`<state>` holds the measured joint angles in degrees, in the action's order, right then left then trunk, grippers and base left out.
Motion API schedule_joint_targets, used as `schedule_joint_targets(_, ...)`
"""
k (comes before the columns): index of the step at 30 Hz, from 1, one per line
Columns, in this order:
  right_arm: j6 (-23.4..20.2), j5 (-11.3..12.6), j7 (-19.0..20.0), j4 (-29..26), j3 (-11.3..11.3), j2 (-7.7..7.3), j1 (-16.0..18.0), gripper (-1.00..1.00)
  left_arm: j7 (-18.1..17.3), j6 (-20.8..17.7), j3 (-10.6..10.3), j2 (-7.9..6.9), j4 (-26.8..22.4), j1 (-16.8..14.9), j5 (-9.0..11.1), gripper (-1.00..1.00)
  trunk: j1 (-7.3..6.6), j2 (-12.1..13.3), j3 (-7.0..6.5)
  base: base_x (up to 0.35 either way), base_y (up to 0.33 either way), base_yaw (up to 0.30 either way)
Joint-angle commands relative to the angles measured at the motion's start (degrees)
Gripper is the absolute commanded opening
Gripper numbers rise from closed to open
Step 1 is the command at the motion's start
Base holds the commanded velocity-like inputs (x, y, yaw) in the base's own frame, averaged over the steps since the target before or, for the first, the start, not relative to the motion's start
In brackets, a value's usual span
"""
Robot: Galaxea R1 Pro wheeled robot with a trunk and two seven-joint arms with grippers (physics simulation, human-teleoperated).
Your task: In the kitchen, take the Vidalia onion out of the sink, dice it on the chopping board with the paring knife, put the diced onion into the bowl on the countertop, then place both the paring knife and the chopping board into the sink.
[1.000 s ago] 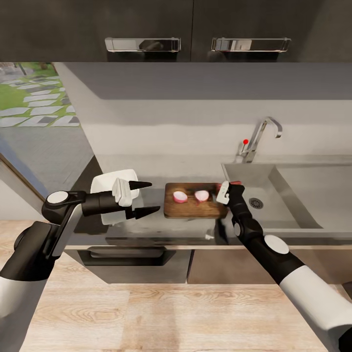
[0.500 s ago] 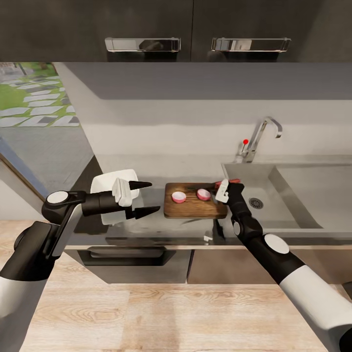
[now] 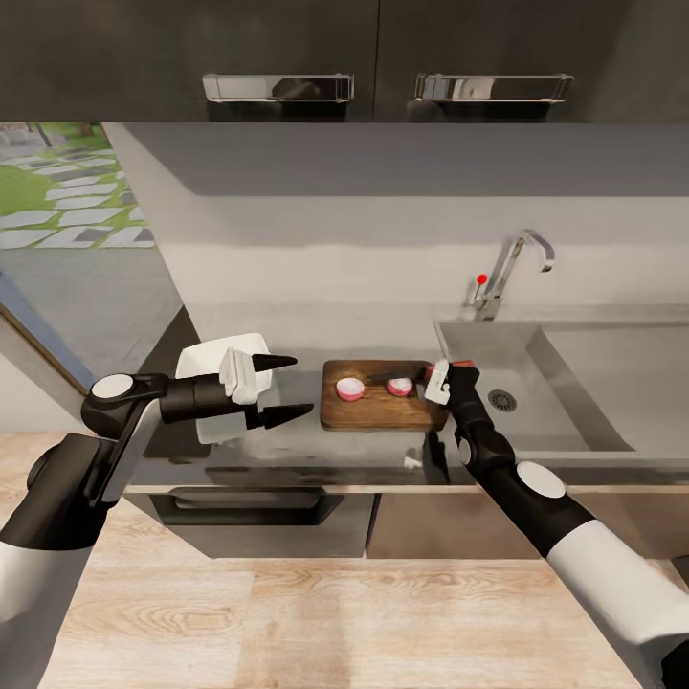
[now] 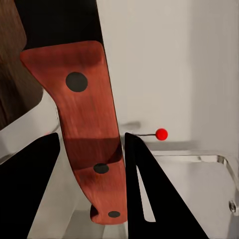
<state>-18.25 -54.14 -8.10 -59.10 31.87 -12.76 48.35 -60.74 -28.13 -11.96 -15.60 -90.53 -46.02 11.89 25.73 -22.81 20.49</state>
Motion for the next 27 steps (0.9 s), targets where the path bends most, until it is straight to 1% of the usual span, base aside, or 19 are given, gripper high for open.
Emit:
schedule_joint_targets(1, -0.57, -0.44, -0.16, -0.01, 0.30, -0.07, 0.08, -1.00, 0.03, -0.52, -0.06, -0.05, 0.00, -0.07, 0.42, 1.00, 0.05, -0.10, 0.10, 0.190, 0.000, 0.000)
schedule_joint_targets(6, -0.57, -0.44, -0.16, 0.03, 0.30, -0.07, 0.08, -1.00, 0.01, -0.52, -0.05, -0.05, 0.00, -0.09, 0.42, 1.00, 0.05, -0.10, 0.10, 0.101, 0.000, 0.000)
schedule_joint_targets(19, -0.56, -0.44, -0.16, 0.17, 0.36, -0.08, 0.08, -1.00, 0.01, -0.52, -0.08, -0.05, 0.00, -0.07, 0.42, 1.00, 0.05, -0.10, 0.10, 0.009, -0.001, 0.000)
schedule_joint_targets(24, -0.54, -0.44, -0.16, 0.36, 0.39, -0.13, 0.08, -1.00, 0.01, -0.52, -0.08, -0.05, 0.00, -0.10, 0.42, 1.00, 0.05, -0.10, 0.10, 0.148, -0.087, 0.000)
schedule_joint_targets(27, -0.49, -0.44, -0.19, 1.82, 0.39, -0.15, 0.08, -1.00, 0.01, -0.52, -0.08, -0.05, 0.00, -0.09, 0.42, 1.00, 0.05, -0.10, 0.10, 0.066, -0.045, 0.000)
